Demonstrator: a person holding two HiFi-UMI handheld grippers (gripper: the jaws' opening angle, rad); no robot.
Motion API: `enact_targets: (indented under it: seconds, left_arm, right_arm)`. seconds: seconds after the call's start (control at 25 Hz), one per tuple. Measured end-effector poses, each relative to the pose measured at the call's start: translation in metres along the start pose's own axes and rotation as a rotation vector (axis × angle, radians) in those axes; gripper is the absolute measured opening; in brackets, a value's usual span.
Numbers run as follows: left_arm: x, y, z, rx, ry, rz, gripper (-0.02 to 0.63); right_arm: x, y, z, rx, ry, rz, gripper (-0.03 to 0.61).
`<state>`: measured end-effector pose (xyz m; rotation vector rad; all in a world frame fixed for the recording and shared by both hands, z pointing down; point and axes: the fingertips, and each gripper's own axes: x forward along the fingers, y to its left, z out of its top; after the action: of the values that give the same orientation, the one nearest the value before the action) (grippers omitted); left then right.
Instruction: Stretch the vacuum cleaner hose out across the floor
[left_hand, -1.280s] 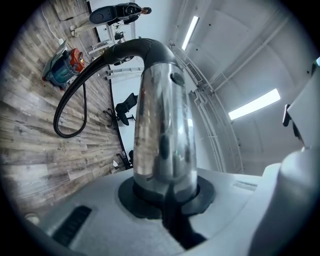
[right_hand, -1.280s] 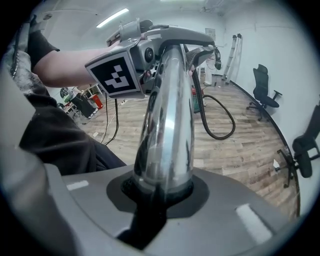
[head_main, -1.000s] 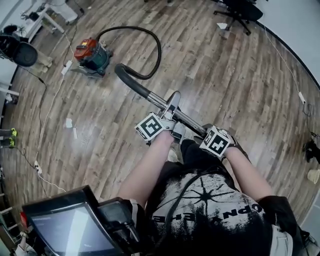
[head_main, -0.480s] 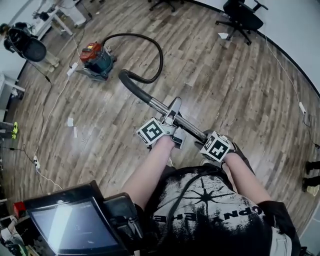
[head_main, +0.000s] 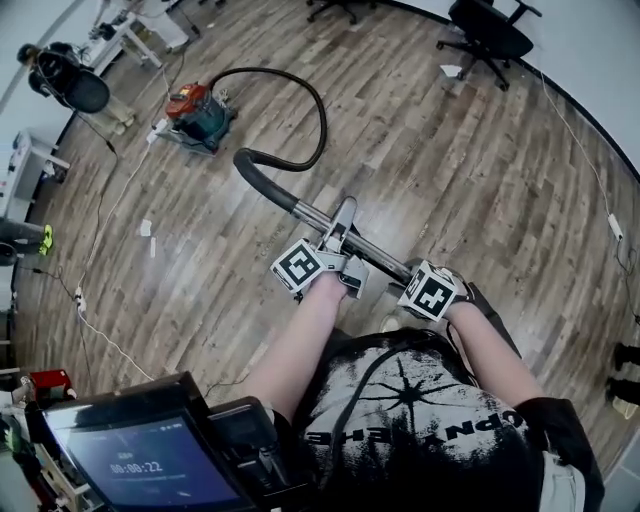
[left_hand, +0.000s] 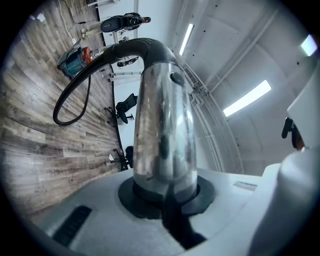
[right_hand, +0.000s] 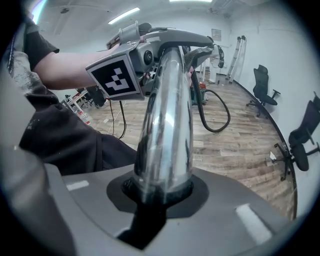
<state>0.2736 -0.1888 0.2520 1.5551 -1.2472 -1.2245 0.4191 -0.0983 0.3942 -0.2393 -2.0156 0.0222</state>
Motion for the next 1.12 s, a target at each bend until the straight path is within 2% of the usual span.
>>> enact_targets:
  seconds: [0.08, 0.2, 0.32, 0.44, 0.52, 0.56, 0.68, 0.72, 0.88, 1.0, 1.12]
  left_arm:
    - [0.002, -0.005, -0.017, -0.018, -0.023, 0.005, 0.037]
    - [-0.003, -0.011, -0.029, 0.022, -0.033, 0.029, 0.037]
    - [-0.009, -0.020, -0.032, 0.075, -0.036, 0.035, 0.037]
    - [-0.010, -0.034, -0.045, 0.016, -0.040, 0.014, 0.037]
    - [-0.014, -0.039, -0.049, 0.004, -0.034, 0.009, 0.037]
    - [-0.017, -0.039, -0.049, 0.020, -0.028, 0.012, 0.037]
    - [-0.034, -0.035, -0.047, 0.141, 0.004, 0.045, 0.037]
    - [-0.040, -0.035, -0.049, 0.153, 0.011, 0.049, 0.037]
    - [-0.067, -0.040, -0.058, 0.127, 0.026, 0.039, 0.037]
    - [-0.088, -0.044, -0.067, 0.059, 0.029, 0.023, 0.037]
    - [-0.111, -0.039, -0.074, 0.082, 0.051, 0.030, 0.037]
  right_arm:
    - [-0.006, 0.000, -0.014, -0.023, -0.012, 0.015, 0.083]
    - [-0.015, 0.010, -0.022, -0.042, -0.045, 0.049, 0.087]
    - [-0.017, 0.015, -0.027, -0.046, -0.061, 0.046, 0.085]
    - [-0.023, 0.023, -0.028, -0.055, -0.080, 0.037, 0.084]
    - [-0.022, 0.028, -0.031, -0.047, -0.081, 0.026, 0.084]
    - [-0.021, 0.032, -0.031, -0.044, -0.082, 0.022, 0.083]
    - [-0.022, 0.047, -0.032, -0.033, -0.082, 0.013, 0.081]
    - [-0.022, 0.053, -0.034, -0.026, -0.076, 0.010, 0.081]
    - [-0.019, 0.084, -0.040, -0.005, -0.065, 0.004, 0.081]
    - [-0.014, 0.110, -0.049, 0.029, -0.037, -0.001, 0.081]
    - [-0.008, 0.133, -0.057, 0.052, -0.018, -0.007, 0.081]
